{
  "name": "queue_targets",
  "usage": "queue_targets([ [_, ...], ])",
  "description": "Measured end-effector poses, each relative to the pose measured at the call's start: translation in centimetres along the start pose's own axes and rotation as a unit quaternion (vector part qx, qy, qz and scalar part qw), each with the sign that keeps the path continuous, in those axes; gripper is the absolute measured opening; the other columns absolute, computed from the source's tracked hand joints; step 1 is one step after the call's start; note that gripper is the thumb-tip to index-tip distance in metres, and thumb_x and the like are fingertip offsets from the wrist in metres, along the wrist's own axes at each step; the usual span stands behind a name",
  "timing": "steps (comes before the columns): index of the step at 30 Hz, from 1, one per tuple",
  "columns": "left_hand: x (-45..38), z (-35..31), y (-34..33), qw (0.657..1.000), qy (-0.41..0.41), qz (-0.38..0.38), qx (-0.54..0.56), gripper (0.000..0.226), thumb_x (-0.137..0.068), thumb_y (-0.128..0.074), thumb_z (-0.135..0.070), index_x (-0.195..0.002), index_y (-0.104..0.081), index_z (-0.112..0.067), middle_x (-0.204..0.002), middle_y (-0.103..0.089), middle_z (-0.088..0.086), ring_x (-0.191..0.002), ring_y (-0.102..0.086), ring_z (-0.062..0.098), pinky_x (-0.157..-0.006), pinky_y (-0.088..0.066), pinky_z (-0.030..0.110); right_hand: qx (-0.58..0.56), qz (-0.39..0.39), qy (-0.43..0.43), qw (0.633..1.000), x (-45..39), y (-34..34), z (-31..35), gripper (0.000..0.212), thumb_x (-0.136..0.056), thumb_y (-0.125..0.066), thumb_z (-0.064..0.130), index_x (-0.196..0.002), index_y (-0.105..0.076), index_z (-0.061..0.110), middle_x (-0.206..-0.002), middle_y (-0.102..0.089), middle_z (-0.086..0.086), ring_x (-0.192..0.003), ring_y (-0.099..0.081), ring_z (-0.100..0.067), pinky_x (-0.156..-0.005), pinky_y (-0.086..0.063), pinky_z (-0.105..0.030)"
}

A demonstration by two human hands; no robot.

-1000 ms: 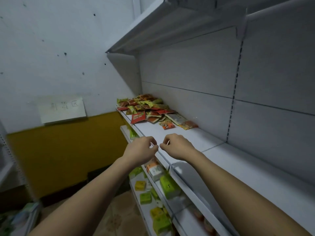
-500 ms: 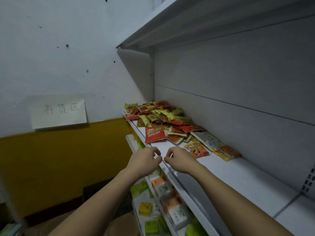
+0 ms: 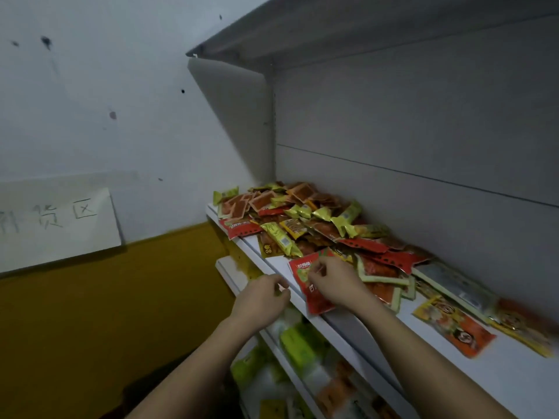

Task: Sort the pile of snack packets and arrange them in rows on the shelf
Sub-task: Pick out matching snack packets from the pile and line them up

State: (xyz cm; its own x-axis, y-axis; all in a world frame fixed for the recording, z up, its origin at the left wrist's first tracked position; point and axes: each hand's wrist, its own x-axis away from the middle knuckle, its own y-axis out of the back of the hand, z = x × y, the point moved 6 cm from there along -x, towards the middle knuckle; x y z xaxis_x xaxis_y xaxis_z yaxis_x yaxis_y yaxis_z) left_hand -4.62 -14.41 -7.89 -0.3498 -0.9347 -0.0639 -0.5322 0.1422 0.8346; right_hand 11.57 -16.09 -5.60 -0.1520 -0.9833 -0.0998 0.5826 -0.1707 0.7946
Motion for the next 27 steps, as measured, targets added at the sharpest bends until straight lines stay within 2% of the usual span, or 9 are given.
queue_targets([
  [4,-7.8,3.5,0.8,1.0,-0.001,-0.024,0.016,0.024,-0.101,-0.05,-0.034,-0.118,-0.065,-0.024,-0.117,-0.065,-0.004,-0.1,-0.061,0.013,-0.076,-0.05,0.031,0.011,-0.07,0.006,0.997,-8.2,-1.7,0.5,0.008,-0.091,-0.059,0.025,-0.095,-0.062,0.019,-0.093,-0.066,-0.001,-0.089,-0.062,-0.024,-0.074,-0.052,-0.038],
  [9,-14.3,6.8,1.5,0.996,0.024,-0.04,0.077,0.017,-0.1,-0.053,-0.027,-0.109,-0.066,-0.021,-0.101,-0.065,-0.009,-0.085,-0.06,0.007,-0.079,-0.051,0.03,0.055,-0.061,0.013,0.997,-15.6,-5.8,0.9,0.047,-0.093,-0.061,0.032,-0.132,-0.051,0.009,-0.129,-0.053,-0.011,-0.121,-0.049,-0.03,-0.093,-0.046,-0.04],
  [11,-16.5,8.1,2.2,0.993,0.016,-0.052,0.106,0.015,-0.099,-0.056,-0.024,-0.106,-0.068,-0.019,-0.099,-0.067,-0.007,-0.087,-0.06,0.007,-0.082,-0.052,0.03,0.079,-0.037,0.014,0.996,-17.7,-7.0,1.3,0.043,-0.091,-0.063,0.029,-0.128,-0.053,0.008,-0.119,-0.058,-0.011,-0.114,-0.055,-0.03,-0.087,-0.049,-0.038],
  [13,-18.6,9.3,2.9,0.988,0.005,-0.053,0.148,0.01,-0.099,-0.058,-0.022,-0.099,-0.068,-0.021,-0.095,-0.066,-0.011,-0.09,-0.06,0.005,-0.081,-0.05,0.028,0.085,-0.019,-0.003,0.996,-19.3,-6.6,1.3,0.03,-0.088,-0.062,0.02,-0.115,-0.061,0.009,-0.095,-0.062,-0.008,-0.091,-0.061,-0.026,-0.069,-0.048,-0.032],
  [16,-22.0,10.6,5.0,0.977,-0.019,-0.079,0.197,0.012,-0.1,-0.058,-0.019,-0.104,-0.069,-0.018,-0.09,-0.063,-0.012,-0.087,-0.06,0.007,-0.07,-0.045,0.015,-0.089,0.01,-0.067,0.994,-21.9,-4.0,0.8,0.02,-0.087,-0.07,0.016,-0.106,-0.07,0.012,-0.083,-0.065,-0.006,-0.069,-0.06,-0.018,-0.057,-0.048,-0.026],
  [18,-24.3,11.3,6.6,0.964,-0.02,-0.101,0.247,0.014,-0.101,-0.056,-0.022,-0.105,-0.068,-0.015,-0.087,-0.063,-0.006,-0.077,-0.058,0.008,-0.062,-0.043,0.01,-0.247,0.029,-0.11,0.962,-22.9,-2.7,1.0,0.012,-0.088,-0.074,0.016,-0.1,-0.073,0.014,-0.096,-0.068,-0.001,-0.079,-0.062,-0.011,-0.064,-0.049,-0.022],
  [21,-27.8,11.9,7.5,0.911,0.025,-0.068,0.405,0.025,-0.102,-0.054,-0.033,-0.109,-0.068,-0.013,-0.096,-0.07,0.005,-0.081,-0.065,0.014,-0.074,-0.056,0.028,-0.445,0.044,-0.149,0.882,-24.4,-3.3,2.2,0.013,-0.096,-0.062,0.01,-0.105,-0.071,0.009,-0.113,-0.069,0.001,-0.099,-0.066,-0.011,-0.073,-0.057,-0.029],
  [24,-31.2,11.1,8.0,0.808,0.06,0.051,0.584,0.032,-0.104,-0.049,-0.037,-0.114,-0.063,-0.01,-0.102,-0.071,0.007,-0.085,-0.071,0.021,-0.069,-0.06,0.037,-0.535,0.044,-0.149,0.83,-26.8,-4.7,4.1,0.021,-0.099,-0.053,0.005,-0.114,-0.067,0.003,-0.098,-0.075,-0.006,-0.08,-0.073,-0.012,-0.06,-0.059,-0.026],
  [27,-34.9,12.1,9.0,0.77,0.043,0.114,0.626,0.036,-0.1,-0.049,-0.045,-0.122,-0.059,-0.017,-0.122,-0.065,0.013,-0.106,-0.068,0.031,-0.074,-0.06,0.04,-0.568,0.028,-0.149,0.809,-30.1,-6.3,6.3,0.023,-0.1,-0.049,0.002,-0.116,-0.065,0.0,-0.096,-0.075,-0.009,-0.079,-0.074,-0.014,-0.062,-0.06,-0.029],
])
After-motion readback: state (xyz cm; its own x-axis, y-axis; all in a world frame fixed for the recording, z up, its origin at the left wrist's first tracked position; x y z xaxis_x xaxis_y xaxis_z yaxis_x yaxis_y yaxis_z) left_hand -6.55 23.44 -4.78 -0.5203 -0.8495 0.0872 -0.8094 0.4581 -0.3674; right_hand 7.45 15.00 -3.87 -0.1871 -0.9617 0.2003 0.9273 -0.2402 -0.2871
